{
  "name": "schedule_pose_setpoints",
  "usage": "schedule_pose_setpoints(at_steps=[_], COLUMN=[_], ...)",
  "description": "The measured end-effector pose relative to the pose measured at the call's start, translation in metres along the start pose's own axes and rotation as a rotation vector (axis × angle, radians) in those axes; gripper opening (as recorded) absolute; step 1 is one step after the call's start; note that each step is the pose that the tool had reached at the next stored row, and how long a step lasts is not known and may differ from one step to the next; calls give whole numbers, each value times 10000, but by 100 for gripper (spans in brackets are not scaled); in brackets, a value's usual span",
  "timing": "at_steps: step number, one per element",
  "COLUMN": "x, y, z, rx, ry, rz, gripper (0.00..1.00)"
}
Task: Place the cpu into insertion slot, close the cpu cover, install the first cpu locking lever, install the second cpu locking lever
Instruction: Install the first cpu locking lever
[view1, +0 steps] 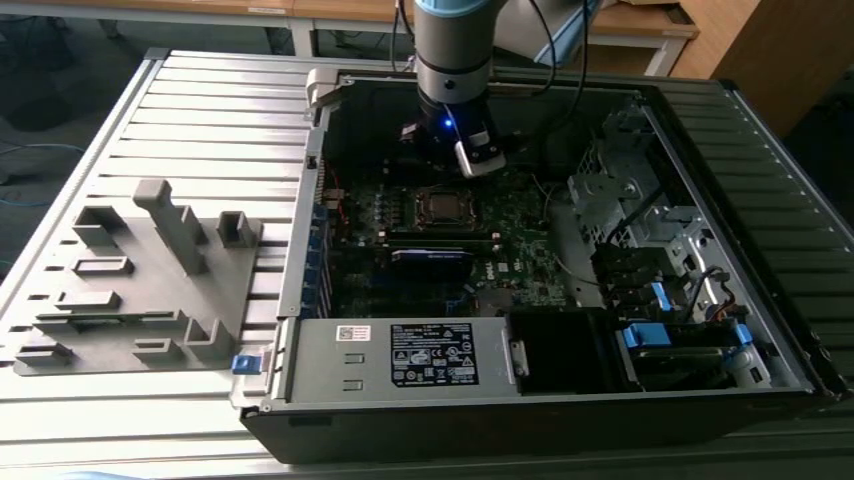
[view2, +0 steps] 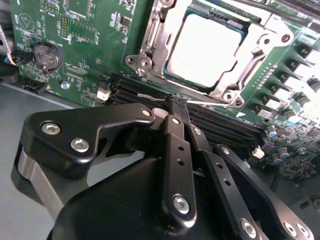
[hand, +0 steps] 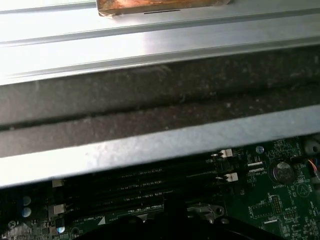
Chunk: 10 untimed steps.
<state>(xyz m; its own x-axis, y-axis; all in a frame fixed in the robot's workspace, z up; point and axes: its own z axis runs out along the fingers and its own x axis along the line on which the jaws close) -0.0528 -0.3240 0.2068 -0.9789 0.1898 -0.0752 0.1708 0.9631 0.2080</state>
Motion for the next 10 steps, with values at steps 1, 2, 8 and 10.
schedule_pose_setpoints(at_steps=[1,2,8,10], x=[0,1,2,1], y=[2,2,4,3], z=[1,2,8,8], rx=[2,4,39,49], ry=[-8,-18,-112,-134], rz=[33,80,525,629], gripper=[11,11,11,11])
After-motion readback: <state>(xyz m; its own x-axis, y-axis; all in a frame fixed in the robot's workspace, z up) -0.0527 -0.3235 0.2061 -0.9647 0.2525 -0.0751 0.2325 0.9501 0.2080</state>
